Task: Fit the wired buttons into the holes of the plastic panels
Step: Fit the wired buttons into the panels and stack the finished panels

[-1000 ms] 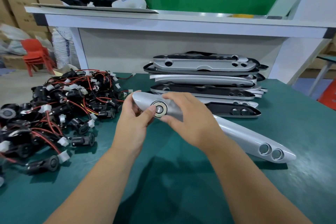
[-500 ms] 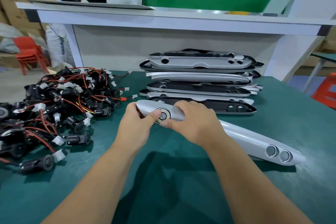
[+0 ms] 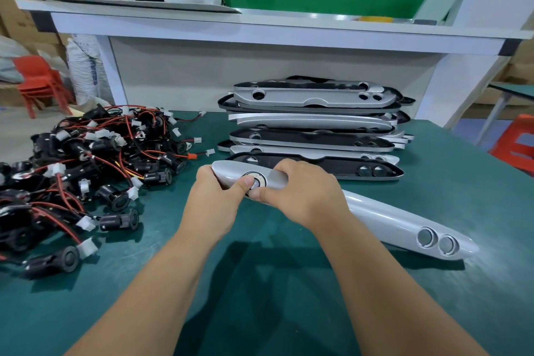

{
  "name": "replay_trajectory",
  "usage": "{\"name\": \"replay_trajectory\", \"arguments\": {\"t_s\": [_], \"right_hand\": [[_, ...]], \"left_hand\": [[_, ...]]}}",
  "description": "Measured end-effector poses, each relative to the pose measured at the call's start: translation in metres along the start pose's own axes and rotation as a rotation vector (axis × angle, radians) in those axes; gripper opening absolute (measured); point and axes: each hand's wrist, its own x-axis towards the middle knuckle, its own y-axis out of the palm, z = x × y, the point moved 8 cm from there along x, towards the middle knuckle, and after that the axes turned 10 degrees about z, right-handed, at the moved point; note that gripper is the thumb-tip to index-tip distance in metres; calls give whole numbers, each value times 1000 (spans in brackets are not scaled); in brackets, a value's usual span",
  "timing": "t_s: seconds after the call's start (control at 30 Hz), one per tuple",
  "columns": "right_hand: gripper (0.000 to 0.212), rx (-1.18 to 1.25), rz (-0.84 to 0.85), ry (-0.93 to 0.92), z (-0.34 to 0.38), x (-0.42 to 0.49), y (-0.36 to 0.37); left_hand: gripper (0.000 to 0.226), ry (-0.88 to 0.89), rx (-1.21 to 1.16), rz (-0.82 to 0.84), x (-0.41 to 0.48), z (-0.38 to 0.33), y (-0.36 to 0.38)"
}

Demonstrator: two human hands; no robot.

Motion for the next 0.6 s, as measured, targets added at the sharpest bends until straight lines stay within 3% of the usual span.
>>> {"name": "replay_trajectory", "arguments": {"t_s": [0.33,0.6], "right_hand": [[62,-131,2,-47,0,2,6],[54,-84,-8,-38,2,4,7]], "left_hand": [[29,-29,-117,65,0,5,4],[31,-24,-83,53,-1,2,3]]}}
